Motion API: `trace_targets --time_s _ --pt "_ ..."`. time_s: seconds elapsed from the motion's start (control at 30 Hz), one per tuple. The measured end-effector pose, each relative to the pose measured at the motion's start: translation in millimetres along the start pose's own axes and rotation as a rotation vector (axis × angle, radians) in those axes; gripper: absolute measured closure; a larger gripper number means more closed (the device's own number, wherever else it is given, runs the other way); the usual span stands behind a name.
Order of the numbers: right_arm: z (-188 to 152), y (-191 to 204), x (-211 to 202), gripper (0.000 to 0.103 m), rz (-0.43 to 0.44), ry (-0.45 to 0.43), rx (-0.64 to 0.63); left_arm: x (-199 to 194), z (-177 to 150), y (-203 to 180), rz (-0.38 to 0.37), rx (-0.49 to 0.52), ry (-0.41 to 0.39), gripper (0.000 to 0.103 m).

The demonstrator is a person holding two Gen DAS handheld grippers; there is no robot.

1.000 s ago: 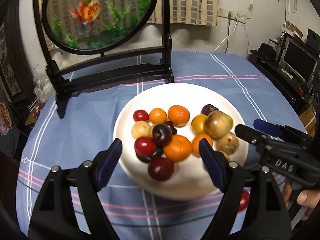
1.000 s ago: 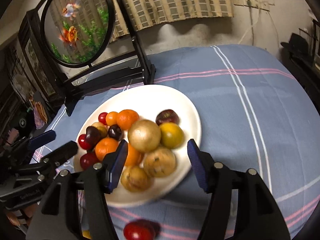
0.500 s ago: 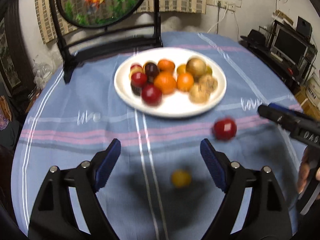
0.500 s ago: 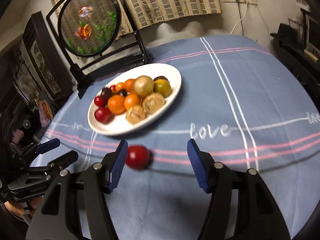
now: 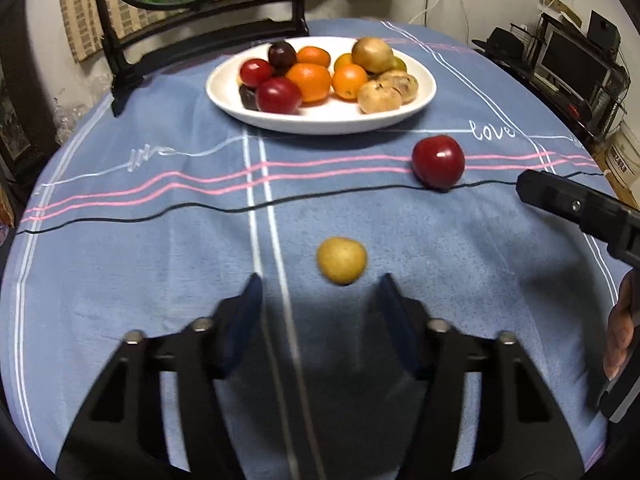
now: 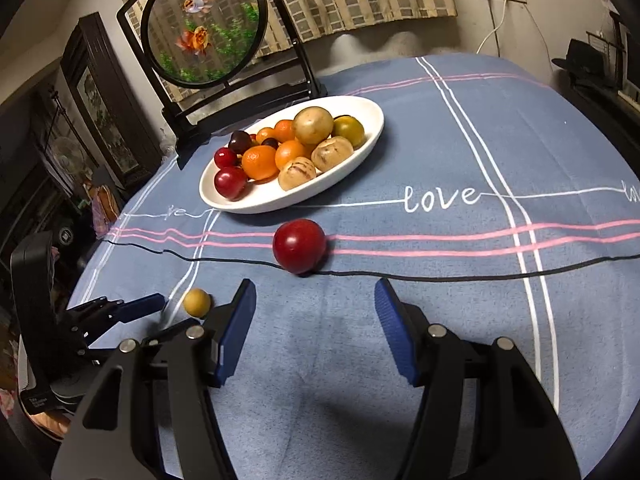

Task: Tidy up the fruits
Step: 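Withdraw both open grippers from the plate back to the loose fruits, then close the right gripper on the red tomato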

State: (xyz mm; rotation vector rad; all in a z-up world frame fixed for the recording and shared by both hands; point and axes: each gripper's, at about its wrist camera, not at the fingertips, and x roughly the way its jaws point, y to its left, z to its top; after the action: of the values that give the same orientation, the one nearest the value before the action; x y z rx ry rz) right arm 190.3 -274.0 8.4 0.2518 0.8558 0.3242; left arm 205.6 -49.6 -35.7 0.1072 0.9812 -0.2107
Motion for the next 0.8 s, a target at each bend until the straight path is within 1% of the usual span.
trace_targets --time_s 0.03,0.1,0.17,0.23,0.3,0.37,0.43,0.47,0.57,0.6,0.63,0.67,0.7,0.77,0.8 --pt "0.2 0.7 1.6 0.041 -0.003 0.007 -0.004 5.2 0.2 0.4 -0.020 -0.006 0.017 0.072" --pt "1.1 2.6 3.6 0.041 -0.015 0.011 -0.012 6.0 0.5 2.0 -0.038 -0.014 -0.005 0.087" --pt "5.6 9.0 7.2 0.041 -0.030 0.011 -0.046 8.8 1.8 1.9 -0.061 -0.017 -0.003 0.096" --pt "10.3 16.2 13.5 0.041 -0.045 0.019 -0.091 10.5 2.6 2.2 -0.066 -0.016 -0.004 0.096" --pt "14.4 25.3 24.7 0.041 -0.083 0.038 -0.147 11.4 3.7 2.5 -0.071 -0.015 -0.001 0.096" --pt "17.6 38.4 41.7 0.041 -0.135 0.063 -0.229 12.5 5.3 4.1 -0.080 -0.025 0.004 0.096" --pt "19.6 46.4 57.5 0.041 -0.181 0.089 -0.282 13.0 6.5 5.4 -0.087 -0.031 0.008 0.096" --pt "20.6 50.4 65.1 0.041 -0.202 0.099 -0.296 13.6 7.3 5.4 -0.090 -0.033 0.010 0.097" --pt "24.0 54.9 81.8 0.041 -0.216 0.115 -0.303 14.2 9.8 7.0 -0.094 -0.034 0.017 0.096" --pt "24.9 54.9 85.5 0.048 -0.223 0.116 -0.297 14.4 10.4 7.7 -0.100 -0.041 0.021 0.096" --pt "26.0 53.6 89.3 0.060 -0.219 0.132 -0.281 14.6 11.5 8.8 -0.111 -0.051 0.025 0.094" --pt "27.1 51.6 92.3 0.060 -0.217 0.146 -0.257 14.4 12.2 9.6 -0.122 -0.057 0.028 0.090" --pt "29.2 51.6 92.8 0.061 -0.212 0.147 -0.245 14.7 13.1 10.1 -0.134 -0.063 0.031 0.088" --pt "30.7 51.3 90.7 0.061 -0.198 0.147 -0.236 15.0 15.1 9.5 -0.148 -0.072 0.034 0.078" --pt "30.7 51.0 88.2 0.061 -0.185 0.148 -0.229 15.2 15.7 8.1 -0.150 -0.069 0.034 0.075"
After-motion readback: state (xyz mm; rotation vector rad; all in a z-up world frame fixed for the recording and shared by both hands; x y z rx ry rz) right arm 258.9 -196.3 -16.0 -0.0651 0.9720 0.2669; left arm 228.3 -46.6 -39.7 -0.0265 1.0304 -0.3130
